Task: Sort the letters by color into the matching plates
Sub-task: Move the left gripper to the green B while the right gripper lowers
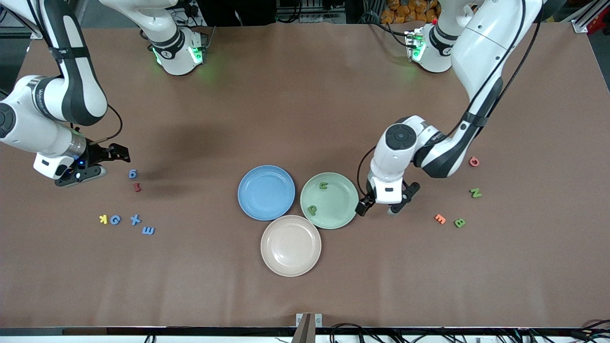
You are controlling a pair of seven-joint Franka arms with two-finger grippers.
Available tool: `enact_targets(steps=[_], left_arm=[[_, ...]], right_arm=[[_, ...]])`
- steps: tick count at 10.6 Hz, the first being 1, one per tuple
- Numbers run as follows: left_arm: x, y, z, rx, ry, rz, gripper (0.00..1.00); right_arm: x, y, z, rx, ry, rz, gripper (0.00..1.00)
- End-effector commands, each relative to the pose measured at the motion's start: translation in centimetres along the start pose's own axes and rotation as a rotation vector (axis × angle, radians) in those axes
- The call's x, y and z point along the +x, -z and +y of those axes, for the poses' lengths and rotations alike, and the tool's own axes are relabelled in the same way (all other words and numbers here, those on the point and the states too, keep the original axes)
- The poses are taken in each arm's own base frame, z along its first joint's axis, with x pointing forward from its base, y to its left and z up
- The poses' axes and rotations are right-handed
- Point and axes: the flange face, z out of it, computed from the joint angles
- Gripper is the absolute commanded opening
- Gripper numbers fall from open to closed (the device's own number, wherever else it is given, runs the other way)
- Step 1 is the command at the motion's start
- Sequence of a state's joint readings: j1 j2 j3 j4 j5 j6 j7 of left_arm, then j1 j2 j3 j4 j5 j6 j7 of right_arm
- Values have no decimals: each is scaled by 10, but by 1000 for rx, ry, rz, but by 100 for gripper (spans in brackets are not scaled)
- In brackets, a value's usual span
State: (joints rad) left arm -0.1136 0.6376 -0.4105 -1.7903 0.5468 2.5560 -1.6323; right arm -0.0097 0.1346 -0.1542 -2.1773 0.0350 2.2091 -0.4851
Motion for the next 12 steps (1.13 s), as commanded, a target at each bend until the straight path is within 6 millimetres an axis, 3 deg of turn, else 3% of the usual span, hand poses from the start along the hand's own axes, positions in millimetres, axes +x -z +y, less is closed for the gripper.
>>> enact_targets(steps=[1,9,12], left_arm=[[43,5,-15,44,-59,35,100],[160,-6,-98,175,-198,7,100],[202,-5,-129,232,-310,-59,100]], right_arm=[[-5,-16,5,-52,51,-16,100],[-17,-91,45,-69,-14,-2,100],[-15,-106,52,-85,-23,22,100]])
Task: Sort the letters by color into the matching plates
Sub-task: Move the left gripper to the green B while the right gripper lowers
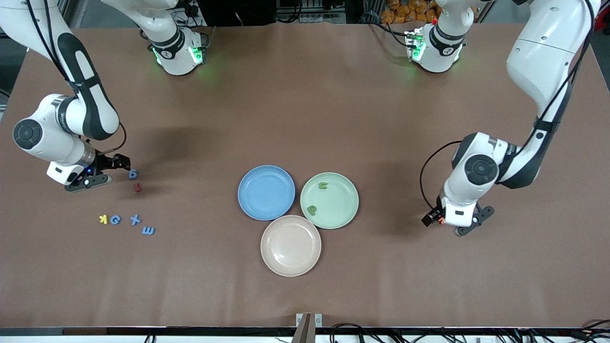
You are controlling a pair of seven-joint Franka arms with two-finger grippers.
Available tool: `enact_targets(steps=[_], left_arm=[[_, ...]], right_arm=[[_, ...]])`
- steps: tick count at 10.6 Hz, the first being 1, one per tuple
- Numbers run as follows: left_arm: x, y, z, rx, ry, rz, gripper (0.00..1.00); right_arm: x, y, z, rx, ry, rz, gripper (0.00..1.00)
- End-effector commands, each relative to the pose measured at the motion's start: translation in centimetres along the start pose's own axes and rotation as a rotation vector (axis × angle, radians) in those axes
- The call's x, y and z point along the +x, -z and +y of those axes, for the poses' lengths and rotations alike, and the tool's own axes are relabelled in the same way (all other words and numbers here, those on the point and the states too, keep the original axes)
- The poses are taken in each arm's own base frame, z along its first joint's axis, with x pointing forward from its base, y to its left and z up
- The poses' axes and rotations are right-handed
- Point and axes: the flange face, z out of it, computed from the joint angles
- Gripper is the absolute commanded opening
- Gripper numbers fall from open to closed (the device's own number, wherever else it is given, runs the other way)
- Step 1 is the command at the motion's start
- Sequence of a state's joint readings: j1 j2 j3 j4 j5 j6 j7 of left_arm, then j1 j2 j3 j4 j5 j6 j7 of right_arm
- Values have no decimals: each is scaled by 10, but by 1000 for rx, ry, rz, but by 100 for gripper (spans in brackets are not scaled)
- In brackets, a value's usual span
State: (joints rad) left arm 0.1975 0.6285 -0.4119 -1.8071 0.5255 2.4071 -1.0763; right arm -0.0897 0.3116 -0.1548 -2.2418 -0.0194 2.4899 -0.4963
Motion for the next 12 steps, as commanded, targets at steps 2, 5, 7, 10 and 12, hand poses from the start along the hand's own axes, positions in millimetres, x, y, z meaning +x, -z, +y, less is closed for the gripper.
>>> enact_targets(steps=[2,5,7,10,12], left_arm=[[31,4,-39,33,-79,-47,100],[50,0,-40,-24,20,-92,100],[52,-4,-43,-23,27,-99,100],[65,-24,-61,-2,34,-106,100],[64,-30,-61,-1,31,-114,100]], right_arm=[[-4,-19,9,-10,-12,24,100],[-5,-29,4,-14,-18,42,100],[-8,-32,-4,3,-26,37,100],[-12,-36,-17,32,-62,50,100],[-17,-42,-20,35,-68,50,100]])
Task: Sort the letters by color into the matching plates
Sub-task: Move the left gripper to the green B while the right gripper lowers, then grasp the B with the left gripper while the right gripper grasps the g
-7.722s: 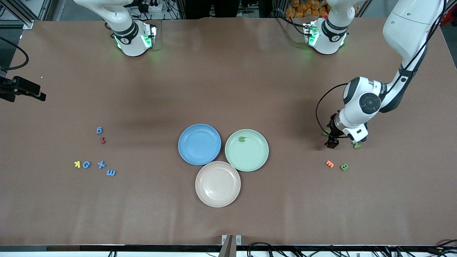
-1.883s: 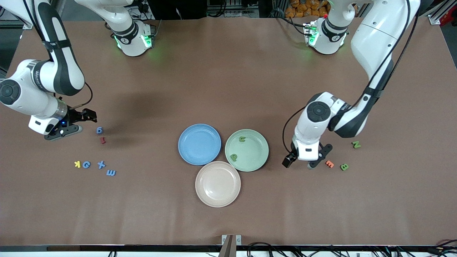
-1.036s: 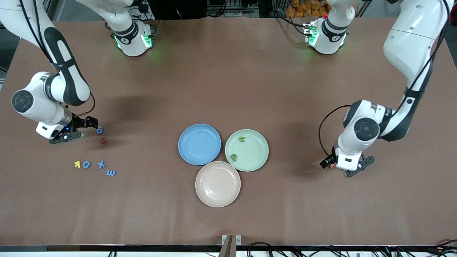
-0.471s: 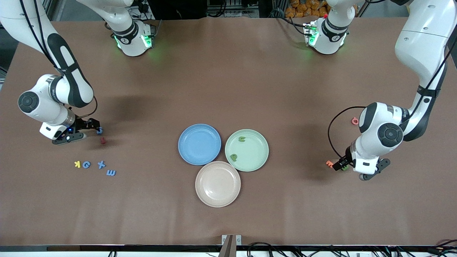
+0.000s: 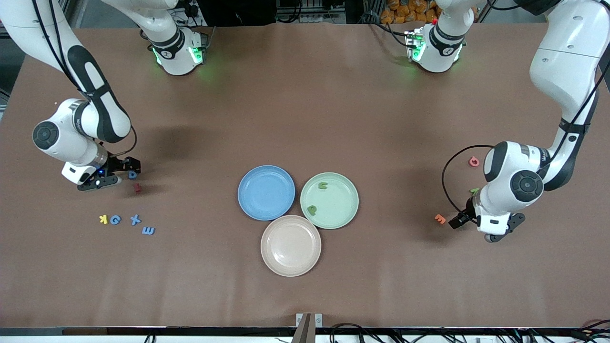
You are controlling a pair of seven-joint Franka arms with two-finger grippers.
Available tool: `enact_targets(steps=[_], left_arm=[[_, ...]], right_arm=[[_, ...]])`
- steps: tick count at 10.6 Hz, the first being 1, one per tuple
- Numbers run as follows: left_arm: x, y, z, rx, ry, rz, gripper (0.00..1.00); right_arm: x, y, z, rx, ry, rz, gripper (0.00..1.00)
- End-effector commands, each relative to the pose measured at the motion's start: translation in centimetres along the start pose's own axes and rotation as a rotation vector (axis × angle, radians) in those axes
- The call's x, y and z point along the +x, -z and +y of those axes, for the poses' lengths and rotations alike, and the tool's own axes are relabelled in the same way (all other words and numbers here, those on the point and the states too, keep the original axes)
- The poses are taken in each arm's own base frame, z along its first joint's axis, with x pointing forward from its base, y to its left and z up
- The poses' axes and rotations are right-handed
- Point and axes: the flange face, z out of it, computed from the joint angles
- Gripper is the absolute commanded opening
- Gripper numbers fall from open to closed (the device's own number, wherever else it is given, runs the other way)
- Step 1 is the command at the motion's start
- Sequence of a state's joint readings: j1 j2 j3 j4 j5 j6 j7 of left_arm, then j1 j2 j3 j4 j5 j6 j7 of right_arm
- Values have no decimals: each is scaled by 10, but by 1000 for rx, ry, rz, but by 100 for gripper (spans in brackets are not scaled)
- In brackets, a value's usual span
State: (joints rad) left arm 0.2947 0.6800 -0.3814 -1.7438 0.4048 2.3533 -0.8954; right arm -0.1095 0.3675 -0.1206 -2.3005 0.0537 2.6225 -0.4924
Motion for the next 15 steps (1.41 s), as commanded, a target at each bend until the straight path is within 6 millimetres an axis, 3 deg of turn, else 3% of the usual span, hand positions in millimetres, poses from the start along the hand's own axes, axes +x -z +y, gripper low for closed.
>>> enact_targets(steps=[1,4,7,10,11,13,14,15], left_arm=[[6,-8,2,-6,-10,-22,100],[11,-23,5,-13,-9,-35,100],[16,-30,0,-9,-27,-39,100],[20,-31,-1,-10,-26,-33,100],[20,-31,-1,-10,-26,-33,100],[19,-33,-1,-10,-26,-35,100],[20,-32,-1,-11,-24,-34,90],[21,-31,-2,-12,-17,-34,41]], right_arm=[[-11,-4,-7,4,-18,17,100],[-15,-9,-6,-1,-17,23,100],[-16,-9,-5,-5,-9,28,93],[-17,-12,-6,-4,-3,22,69],[-16,-12,-5,-7,-3,27,67],[-16,-16,-5,-9,-2,26,52],[-16,-18,-5,-10,-2,25,46],[-16,-20,-5,-11,0,25,45]])
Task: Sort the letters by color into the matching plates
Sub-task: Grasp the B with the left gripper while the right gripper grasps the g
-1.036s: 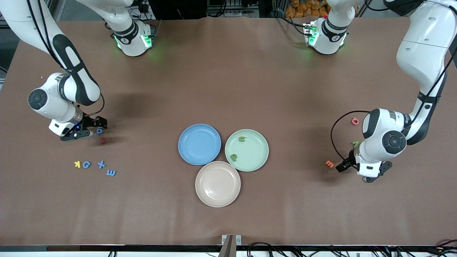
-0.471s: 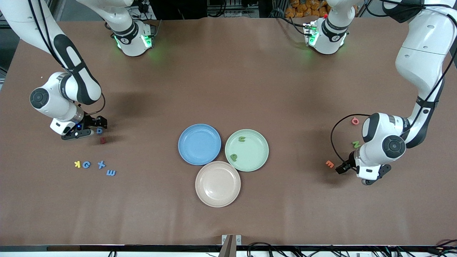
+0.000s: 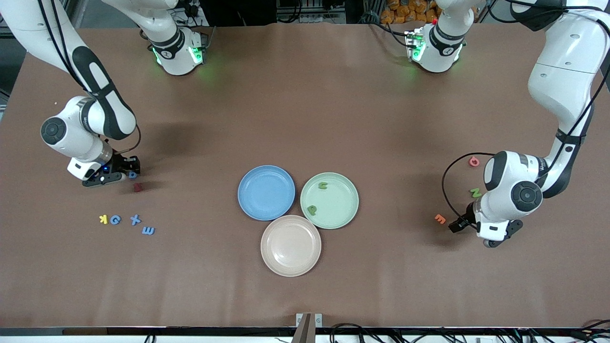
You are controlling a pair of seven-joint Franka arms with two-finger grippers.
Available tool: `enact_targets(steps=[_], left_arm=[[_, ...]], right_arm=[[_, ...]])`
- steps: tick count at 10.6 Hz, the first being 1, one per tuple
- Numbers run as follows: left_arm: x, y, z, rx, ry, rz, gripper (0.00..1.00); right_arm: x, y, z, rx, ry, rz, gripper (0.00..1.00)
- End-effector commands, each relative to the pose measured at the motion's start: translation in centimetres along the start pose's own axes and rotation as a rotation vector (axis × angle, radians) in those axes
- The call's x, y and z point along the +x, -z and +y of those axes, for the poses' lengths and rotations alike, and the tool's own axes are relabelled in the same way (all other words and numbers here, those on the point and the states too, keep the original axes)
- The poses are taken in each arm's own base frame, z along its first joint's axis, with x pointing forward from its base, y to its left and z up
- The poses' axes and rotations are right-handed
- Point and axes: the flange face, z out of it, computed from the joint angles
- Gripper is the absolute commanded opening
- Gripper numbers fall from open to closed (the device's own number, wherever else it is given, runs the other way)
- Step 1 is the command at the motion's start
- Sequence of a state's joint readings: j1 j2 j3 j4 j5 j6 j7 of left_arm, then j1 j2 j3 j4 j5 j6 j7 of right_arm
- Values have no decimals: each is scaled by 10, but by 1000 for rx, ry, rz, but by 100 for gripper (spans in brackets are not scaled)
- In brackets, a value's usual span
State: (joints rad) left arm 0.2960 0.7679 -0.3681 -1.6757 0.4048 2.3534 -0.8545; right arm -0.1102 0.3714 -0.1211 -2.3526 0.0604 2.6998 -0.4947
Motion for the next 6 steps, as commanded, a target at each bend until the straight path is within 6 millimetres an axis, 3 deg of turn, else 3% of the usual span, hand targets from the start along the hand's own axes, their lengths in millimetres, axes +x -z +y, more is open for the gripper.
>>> enact_targets(steps=[1,2,6], left_arm=[[7,0,-1,-11,9,-10,4],[7,-1,-2,-10,19,-12,0],[8,0,-1,-10,17,-8,0]], right_arm=[[-3,-9,-1,0,8,3,44],[-2,-10,-1,-1,6,4,42],[0,-11,-1,0,2,7,34]])
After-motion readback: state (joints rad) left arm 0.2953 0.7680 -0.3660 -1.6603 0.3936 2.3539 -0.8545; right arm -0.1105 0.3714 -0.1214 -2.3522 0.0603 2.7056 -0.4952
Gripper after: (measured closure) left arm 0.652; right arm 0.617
